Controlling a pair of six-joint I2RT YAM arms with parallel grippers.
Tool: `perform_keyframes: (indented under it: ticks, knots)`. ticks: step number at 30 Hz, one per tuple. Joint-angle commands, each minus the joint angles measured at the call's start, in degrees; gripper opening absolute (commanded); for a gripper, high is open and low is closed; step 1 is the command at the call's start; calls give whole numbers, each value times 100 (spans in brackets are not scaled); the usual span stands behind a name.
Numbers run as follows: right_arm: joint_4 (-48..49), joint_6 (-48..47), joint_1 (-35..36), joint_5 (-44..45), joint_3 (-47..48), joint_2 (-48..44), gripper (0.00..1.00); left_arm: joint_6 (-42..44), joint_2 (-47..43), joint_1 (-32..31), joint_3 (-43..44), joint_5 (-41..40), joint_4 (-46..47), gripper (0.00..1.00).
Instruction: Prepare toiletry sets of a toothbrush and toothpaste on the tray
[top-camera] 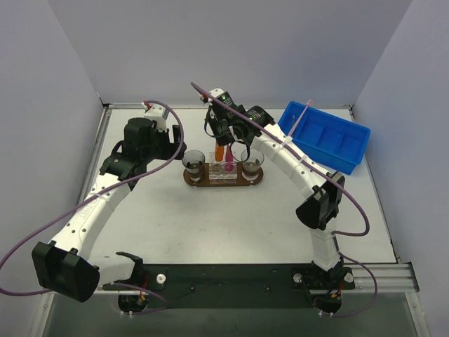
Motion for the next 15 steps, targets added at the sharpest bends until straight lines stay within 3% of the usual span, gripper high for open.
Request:
perform_keyframes:
  ticks: [1,15]
  knots:
    - [203,-164,22,109,216,-8,0,82,-8,32,188,-77,74,84]
    - [352,-226,22,-31,49,62,0,126,1,24,197,-86,65,84]
